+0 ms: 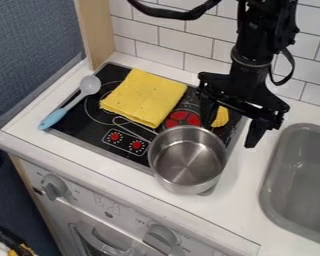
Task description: Put the yellow object into the saucepan.
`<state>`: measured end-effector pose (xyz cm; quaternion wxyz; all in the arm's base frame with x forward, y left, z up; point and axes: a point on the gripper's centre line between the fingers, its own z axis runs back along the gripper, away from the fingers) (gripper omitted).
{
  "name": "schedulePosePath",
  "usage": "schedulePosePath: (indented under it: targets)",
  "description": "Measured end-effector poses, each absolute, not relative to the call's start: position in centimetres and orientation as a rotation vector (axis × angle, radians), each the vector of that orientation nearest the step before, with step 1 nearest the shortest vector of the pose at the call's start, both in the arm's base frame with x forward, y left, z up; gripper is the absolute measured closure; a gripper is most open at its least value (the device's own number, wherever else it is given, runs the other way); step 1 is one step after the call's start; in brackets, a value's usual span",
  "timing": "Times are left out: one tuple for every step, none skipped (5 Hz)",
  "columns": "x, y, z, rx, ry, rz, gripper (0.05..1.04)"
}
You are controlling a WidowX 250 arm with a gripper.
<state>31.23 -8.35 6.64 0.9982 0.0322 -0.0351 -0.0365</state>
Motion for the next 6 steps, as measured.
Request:
schedulePosePath:
  targets:
    - [31.0, -8.4, 5.6, 0.068, -0.038, -0.076, 0.084]
    - [32.5, -7.0, 5.1, 0.051, -0.042, -0.037, 0.084]
    - [34.4, -6.1, 5.2, 0.046, -0.058, -0.020, 0.084]
    - [35.8, -5.4, 4.7, 0.045, -0.060, -0.002, 0.084]
    - [36.9, -5.0, 3.4, 0.042, -0.034, 0.013, 0.084]
    - [38.0, -4.2, 2.7, 0.043, -0.021, 0.029, 0.084]
